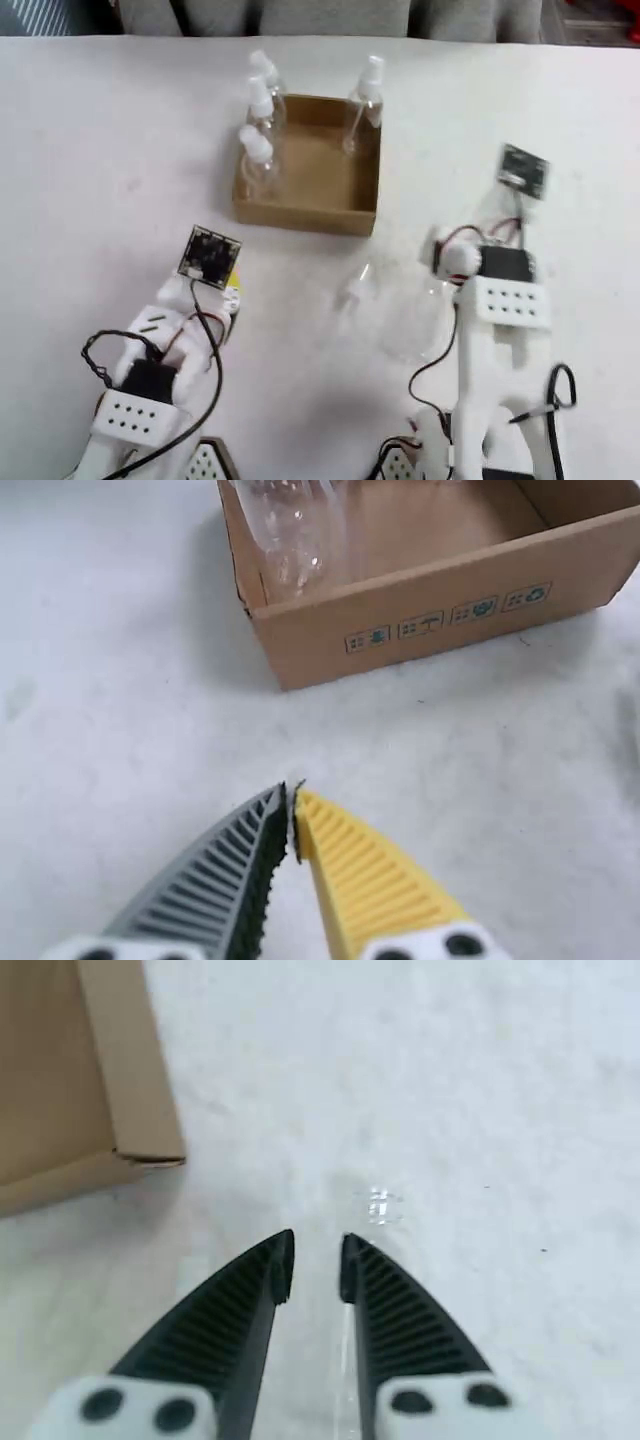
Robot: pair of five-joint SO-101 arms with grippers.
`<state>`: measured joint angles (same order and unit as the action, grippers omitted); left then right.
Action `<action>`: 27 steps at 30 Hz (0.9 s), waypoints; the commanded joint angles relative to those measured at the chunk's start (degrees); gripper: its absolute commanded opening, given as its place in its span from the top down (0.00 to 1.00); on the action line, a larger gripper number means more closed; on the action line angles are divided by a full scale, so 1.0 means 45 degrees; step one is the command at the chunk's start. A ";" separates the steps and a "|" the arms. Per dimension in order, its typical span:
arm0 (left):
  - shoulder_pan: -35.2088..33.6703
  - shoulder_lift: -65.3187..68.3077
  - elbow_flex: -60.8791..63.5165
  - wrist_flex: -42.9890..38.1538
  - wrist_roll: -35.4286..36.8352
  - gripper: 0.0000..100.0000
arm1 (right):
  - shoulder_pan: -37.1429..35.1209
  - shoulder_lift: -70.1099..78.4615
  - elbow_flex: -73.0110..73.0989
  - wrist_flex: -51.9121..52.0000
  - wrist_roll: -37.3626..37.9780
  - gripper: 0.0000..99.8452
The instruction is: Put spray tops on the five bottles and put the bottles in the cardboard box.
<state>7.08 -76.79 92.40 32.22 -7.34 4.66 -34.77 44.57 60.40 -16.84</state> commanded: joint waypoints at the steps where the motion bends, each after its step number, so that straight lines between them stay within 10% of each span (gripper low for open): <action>1: 0.0283 -0.0166 -0.1368 0.0254 0.0645 0.98 | 0.0928 -0.0420 0.0215 0.0029 0.0020 0.96; 12: 0.4132 -0.0147 -0.4376 0.3653 0.1368 0.98 | 0.3546 -0.0440 0.2325 -0.4269 0.0039 0.96; 27: 0.7433 1.0090 -0.7893 -0.0449 0.1582 0.89 | 0.4015 -0.0420 0.2852 -0.5363 0.1426 0.96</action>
<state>38.64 -41.98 61.45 36.53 -1.54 23.21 -35.12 57.67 37.19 -11.91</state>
